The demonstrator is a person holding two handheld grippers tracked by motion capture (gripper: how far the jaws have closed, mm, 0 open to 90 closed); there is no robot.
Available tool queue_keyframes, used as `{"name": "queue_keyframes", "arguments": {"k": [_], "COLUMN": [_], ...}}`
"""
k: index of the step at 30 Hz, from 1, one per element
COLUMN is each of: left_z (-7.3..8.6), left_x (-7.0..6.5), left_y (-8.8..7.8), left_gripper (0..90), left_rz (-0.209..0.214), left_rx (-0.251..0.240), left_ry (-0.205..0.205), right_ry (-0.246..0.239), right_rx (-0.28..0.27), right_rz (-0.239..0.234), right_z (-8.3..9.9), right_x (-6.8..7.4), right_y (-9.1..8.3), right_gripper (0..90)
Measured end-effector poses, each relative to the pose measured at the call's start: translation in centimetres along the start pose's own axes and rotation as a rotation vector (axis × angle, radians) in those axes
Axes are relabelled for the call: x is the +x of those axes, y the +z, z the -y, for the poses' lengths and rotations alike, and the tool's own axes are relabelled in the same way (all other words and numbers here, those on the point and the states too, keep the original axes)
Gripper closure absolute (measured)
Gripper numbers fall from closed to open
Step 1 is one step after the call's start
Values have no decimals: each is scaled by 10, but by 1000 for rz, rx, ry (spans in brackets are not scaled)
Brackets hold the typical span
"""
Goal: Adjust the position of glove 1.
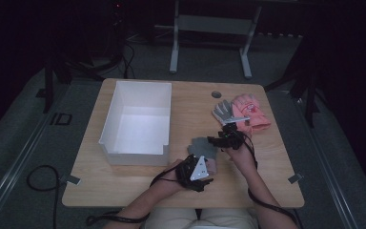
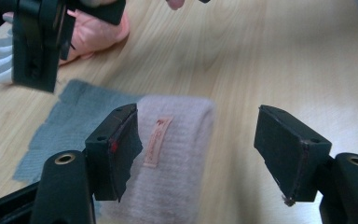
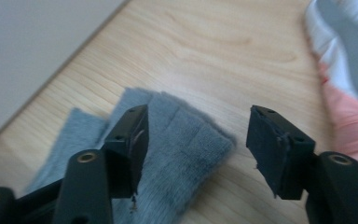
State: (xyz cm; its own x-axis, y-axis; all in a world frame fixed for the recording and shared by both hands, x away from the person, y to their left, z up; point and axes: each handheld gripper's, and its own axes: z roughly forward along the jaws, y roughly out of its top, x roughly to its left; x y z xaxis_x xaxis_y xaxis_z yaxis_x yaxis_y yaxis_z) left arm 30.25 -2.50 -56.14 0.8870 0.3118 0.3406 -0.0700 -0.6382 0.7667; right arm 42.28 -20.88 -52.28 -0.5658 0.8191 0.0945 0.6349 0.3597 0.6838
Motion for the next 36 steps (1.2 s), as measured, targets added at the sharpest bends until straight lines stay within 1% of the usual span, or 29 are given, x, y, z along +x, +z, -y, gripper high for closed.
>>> {"name": "queue_keyframes", "arguments": {"k": [1, 3, 4, 5, 8, 9, 11, 12, 13, 15, 17, 18, 19, 21, 22, 23, 24, 25, 26, 27, 28, 29, 30, 32, 33, 34, 35, 36], "left_z": [1, 2, 2, 3, 6, 6, 5, 5, 6, 8, 8, 9, 10, 11, 12, 12, 11, 11, 10, 9, 7, 6, 4, 2, -1, -5, -5, -18], "left_x": [0, -2, -2, -3, -2, -1, 2, 4, 5, 7, 9, 11, 13, 16, 16, 17, 18, 18, 18, 18, 19, 18, 18, 18, 18, 18, 18, 20], "left_y": [2, 6, 6, 9, 13, 13, 13, 13, 13, 13, 12, 12, 12, 11, 11, 11, 10, 10, 10, 9, 8, 7, 5, 1, -2, -5, -5, -15], "left_gripper": [305, 305, 305, 305, 317, 335, 427, 474, 529, 602, 665, 689, 704, 720, 727, 730, 733, 735, 737, 740, 742, 744, 746, 749, 751, 751, 752, 752], "left_rz": [3, -16, -16, -25, -27, -27, -37, -38, -37, -19, -12, -3, 7, 24, 29, 35, 36, 36, 35, 33, 32, 30, 24, 22, 17, 16, 16, 7], "left_rx": [9, 35, 35, 54, 72, 70, 72, 68, 72, 61, 61, 57, 54, 49, 48, 47, 51, 54, 58, 66, 75, 81, 83, 82, 80, 78, 78, 77], "left_ry": [2, 29, 29, 38, 33, 19, -8, -18, -11, -10, -6, -22, -28, -45, -51, -53, -59, -63, -63, -65, -65, -62, -56, -57, -52, -56, -56, -52], "right_ry": [3, 17, 17, 20, 23, 31, 50, 50, 53, 57, 79, 91, 96, 139, 156, 171, 191, 203, 195, 197, 192, 173, 173, 159, 153, 143, 143, 132], "right_rx": [11, 35, 35, 45, 90, 97, 98, 96, 95, 100, 114, 116, 116, 130, 136, 140, 144, 150, 157, 150, 145, 133, 120, 99, 91, 80, 80, 69], "right_rz": [0, -11, -11, -10, -4, -7, -12, -11, -12, -25, -70, -93, -106, -173, -205, -227, -258, -269, -265, -264, -260, -253, -259, -261, -263, -263, -263, -264], "right_z": [0, 1, 1, 2, 6, 7, 8, 8, 8, 8, 8, 7, 7, 6, 6, 5, 5, 5, 4, 4, 3, 2, 1, -2, -3, -6, -6, -8], "right_x": [0, -1, -1, -1, -1, -1, -2, -2, -1, 1, 1, 1, 0, -2, -2, -3, -3, -3, -2, -1, 0, 1, 2, 3, 4, 6, 6, 7], "right_y": [5, 14, 14, 17, 29, 31, 32, 32, 32, 31, 30, 31, 31, 32, 34, 35, 37, 38, 39, 38, 36, 33, 29, 20, 15, 10, 10, 5], "right_gripper": [367, 346, 346, 339, 309, 308, 310, 314, 331, 368, 438, 451, 484, 518, 550, 561, 580, 635, 683, 709, 718, 723, 728, 731, 733, 733, 733, 733]}}
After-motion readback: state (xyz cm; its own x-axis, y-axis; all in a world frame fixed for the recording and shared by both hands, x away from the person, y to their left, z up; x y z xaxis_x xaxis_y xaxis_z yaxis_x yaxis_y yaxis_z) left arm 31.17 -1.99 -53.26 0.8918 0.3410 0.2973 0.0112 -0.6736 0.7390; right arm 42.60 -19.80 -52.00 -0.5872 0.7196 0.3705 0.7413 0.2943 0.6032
